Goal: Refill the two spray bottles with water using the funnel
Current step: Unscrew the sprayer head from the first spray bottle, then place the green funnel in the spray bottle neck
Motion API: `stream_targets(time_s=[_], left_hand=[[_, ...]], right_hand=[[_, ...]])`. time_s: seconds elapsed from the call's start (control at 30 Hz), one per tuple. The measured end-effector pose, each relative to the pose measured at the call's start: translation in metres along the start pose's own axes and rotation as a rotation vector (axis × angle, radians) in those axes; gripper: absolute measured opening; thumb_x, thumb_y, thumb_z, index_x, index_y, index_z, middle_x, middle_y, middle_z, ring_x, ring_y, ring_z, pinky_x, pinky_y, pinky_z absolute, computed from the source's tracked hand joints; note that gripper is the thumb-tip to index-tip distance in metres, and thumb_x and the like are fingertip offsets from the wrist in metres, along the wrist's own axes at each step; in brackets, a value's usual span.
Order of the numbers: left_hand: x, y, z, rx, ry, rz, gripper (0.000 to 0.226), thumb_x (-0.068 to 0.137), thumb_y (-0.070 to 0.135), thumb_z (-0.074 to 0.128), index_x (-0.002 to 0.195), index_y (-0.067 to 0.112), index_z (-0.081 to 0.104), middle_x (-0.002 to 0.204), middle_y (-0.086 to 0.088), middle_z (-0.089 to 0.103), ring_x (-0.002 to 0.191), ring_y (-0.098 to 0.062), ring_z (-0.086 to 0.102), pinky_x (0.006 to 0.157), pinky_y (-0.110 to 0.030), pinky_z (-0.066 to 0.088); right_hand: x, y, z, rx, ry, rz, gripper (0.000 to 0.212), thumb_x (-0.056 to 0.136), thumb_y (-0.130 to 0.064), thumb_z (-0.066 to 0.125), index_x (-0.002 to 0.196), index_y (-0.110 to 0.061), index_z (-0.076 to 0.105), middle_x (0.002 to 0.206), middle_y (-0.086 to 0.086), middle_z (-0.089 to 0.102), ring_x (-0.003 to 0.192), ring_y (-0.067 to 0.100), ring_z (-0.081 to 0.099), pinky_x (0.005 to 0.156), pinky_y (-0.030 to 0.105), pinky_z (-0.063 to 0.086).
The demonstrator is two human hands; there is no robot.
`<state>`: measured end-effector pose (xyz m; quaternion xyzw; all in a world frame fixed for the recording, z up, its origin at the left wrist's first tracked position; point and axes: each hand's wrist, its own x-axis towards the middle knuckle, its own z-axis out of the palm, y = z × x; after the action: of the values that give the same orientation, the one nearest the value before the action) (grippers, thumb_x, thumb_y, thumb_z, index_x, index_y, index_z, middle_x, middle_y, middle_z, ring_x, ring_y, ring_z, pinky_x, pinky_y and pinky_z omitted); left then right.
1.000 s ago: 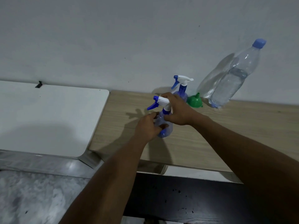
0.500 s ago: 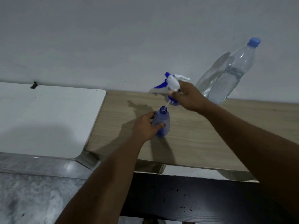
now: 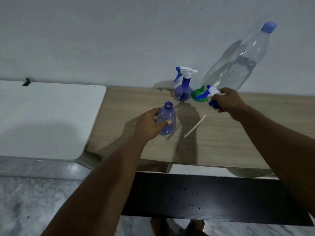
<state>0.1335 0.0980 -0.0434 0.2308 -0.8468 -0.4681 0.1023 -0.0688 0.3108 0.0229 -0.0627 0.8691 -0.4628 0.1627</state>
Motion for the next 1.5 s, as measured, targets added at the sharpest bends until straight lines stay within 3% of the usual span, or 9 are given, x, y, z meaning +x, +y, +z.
stream_targets(time_s=[0.2,0.3,0.4,0.73,1.03,1.2,1.3,1.4,1.5], left_hand=[[0.002,-0.002,0.004,-0.002,0.03,0.005,0.059,0.07,0.042,0.085,0.123,0.027,0.064,0.108,0.007,0.07,0.089,-0.012,0.07,0.084,-0.04,0.058],[0.003,-0.002,0.004,-0.016,0.043,-0.01,0.06,0.068,0.043,0.086,0.122,0.029,0.064,0.106,0.009,0.069,0.086,-0.009,0.07,0.083,-0.039,0.059],[0.006,-0.001,0.004,-0.016,0.046,-0.021,0.062,0.066,0.046,0.087,0.122,0.03,0.065,0.106,0.012,0.069,0.086,-0.007,0.069,0.083,-0.037,0.059],[0.017,-0.001,0.008,0.013,0.051,-0.014,0.068,0.067,0.047,0.087,0.127,0.026,0.063,0.113,0.007,0.07,0.091,-0.009,0.07,0.084,-0.037,0.059],[0.013,0.002,0.01,-0.022,0.043,-0.053,0.059,0.067,0.043,0.086,0.12,0.03,0.066,0.109,0.011,0.07,0.09,-0.005,0.07,0.082,-0.033,0.06],[0.013,0.001,0.01,-0.026,0.04,-0.071,0.064,0.064,0.043,0.086,0.123,0.025,0.066,0.109,0.008,0.071,0.091,-0.008,0.071,0.083,-0.039,0.06],[0.014,0.001,0.01,-0.021,0.032,-0.066,0.063,0.067,0.043,0.087,0.123,0.025,0.065,0.11,0.007,0.071,0.091,-0.01,0.071,0.083,-0.038,0.06],[0.014,0.002,0.01,-0.006,0.012,-0.072,0.063,0.069,0.043,0.086,0.125,0.023,0.063,0.113,0.007,0.07,0.093,-0.01,0.07,0.084,-0.037,0.06],[0.013,0.005,0.009,0.034,0.0,-0.068,0.064,0.071,0.042,0.085,0.127,0.021,0.062,0.115,0.006,0.069,0.094,-0.011,0.069,0.085,-0.034,0.058]], right_hand=[[-0.008,0.066,0.056,-0.213,-0.145,0.051,0.017,0.083,-0.022,0.07,0.096,-0.013,0.065,0.086,0.013,0.072,0.084,0.031,0.071,0.069,0.039,0.056],[-0.003,0.074,0.072,-0.43,-0.17,0.006,0.038,0.088,-0.034,0.068,0.117,-0.01,0.064,0.114,0.014,0.067,0.109,0.033,0.062,0.085,0.034,0.046],[0.006,0.069,0.079,-0.639,-0.112,-0.047,0.05,0.089,-0.044,0.062,0.13,-0.016,0.057,0.132,0.015,0.054,0.123,0.037,0.049,0.099,0.043,0.044],[0.08,0.014,0.063,-0.959,-0.055,-0.282,0.067,0.086,-0.022,0.064,0.146,-0.016,0.037,0.156,0.015,0.026,0.144,0.038,0.023,0.11,0.058,0.03],[0.089,0.027,0.061,-1.11,-0.21,-0.295,0.057,0.088,-0.026,0.067,0.137,-0.007,0.045,0.139,0.026,0.04,0.128,0.044,0.044,0.105,0.05,0.041],[0.076,0.041,0.052,-1.018,-0.3,-0.194,0.071,0.078,-0.028,0.08,0.133,-0.007,0.041,0.128,0.02,0.052,0.113,0.036,0.057,0.078,0.039,0.048],[0.073,0.038,0.041,-0.994,-0.263,-0.202,0.069,0.081,-0.037,0.077,0.133,-0.007,0.043,0.129,0.018,0.055,0.113,0.033,0.058,0.078,0.038,0.049],[0.064,0.021,0.032,-0.817,-0.203,-0.23,0.071,0.082,-0.042,0.075,0.139,-0.01,0.047,0.138,0.015,0.052,0.121,0.031,0.055,0.093,0.04,0.05],[0.05,-0.007,0.026,-0.479,-0.227,-0.136,0.064,0.081,-0.047,0.076,0.133,-0.015,0.056,0.126,0.012,0.059,0.106,0.028,0.064,0.08,0.039,0.061]])
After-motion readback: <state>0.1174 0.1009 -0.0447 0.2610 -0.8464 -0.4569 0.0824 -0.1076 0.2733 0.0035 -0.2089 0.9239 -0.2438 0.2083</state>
